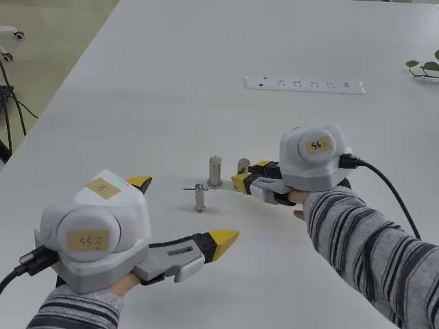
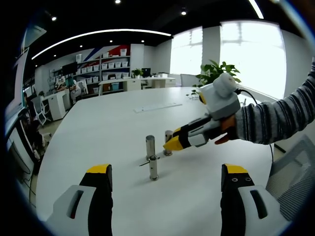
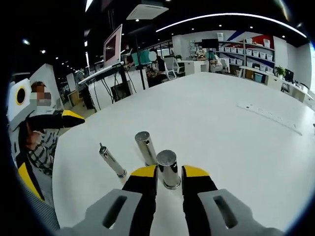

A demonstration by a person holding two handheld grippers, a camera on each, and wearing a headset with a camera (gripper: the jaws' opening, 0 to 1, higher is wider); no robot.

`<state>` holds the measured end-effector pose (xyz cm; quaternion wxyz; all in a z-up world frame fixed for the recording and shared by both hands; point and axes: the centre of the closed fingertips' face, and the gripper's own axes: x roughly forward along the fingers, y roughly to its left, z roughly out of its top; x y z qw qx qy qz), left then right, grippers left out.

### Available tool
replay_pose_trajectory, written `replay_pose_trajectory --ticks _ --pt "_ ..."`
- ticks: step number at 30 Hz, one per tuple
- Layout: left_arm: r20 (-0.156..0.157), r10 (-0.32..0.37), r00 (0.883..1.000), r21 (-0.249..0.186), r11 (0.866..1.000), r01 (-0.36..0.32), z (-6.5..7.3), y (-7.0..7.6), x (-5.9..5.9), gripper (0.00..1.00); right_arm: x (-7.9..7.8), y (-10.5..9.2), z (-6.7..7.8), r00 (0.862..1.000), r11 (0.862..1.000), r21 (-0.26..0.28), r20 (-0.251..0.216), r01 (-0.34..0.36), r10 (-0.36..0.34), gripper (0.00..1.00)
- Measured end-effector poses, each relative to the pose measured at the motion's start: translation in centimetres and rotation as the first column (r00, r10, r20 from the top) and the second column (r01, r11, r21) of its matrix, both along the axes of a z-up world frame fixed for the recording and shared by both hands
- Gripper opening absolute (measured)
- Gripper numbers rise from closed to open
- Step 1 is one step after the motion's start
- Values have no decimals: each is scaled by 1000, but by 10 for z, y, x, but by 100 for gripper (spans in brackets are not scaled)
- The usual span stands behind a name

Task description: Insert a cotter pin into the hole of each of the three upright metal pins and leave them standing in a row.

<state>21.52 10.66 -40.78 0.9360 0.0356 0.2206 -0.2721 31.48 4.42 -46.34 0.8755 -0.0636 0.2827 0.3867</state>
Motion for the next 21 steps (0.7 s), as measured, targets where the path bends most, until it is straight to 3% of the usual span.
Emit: replay_pose_trajectory --ticks 9,11,14,19,21 --pt "-3 -3 1000 22 1000 3 -3 2 -6 90 4 1 -3 998 999 13 25 49 -49 10" --pt "0 -2 1000 23 1000 2 -3 3 -6 89 3 1 -2 998 999 -19 60 37 -35 9" --pt "2 1 1000 13 1000 -1 -2 3 -6 88 1 1 -2 997 998 -36 68 47 -45 8" --pt "4 -3 1000 18 1000 3 -3 2 -7 88 -1 -10 3 991 992 -83 102 100 -91 8" --pt "2 -12 1000 7 1000 12 -3 0 -8 87 -5 -15 7 987 989 -74 104 130 -122 8"
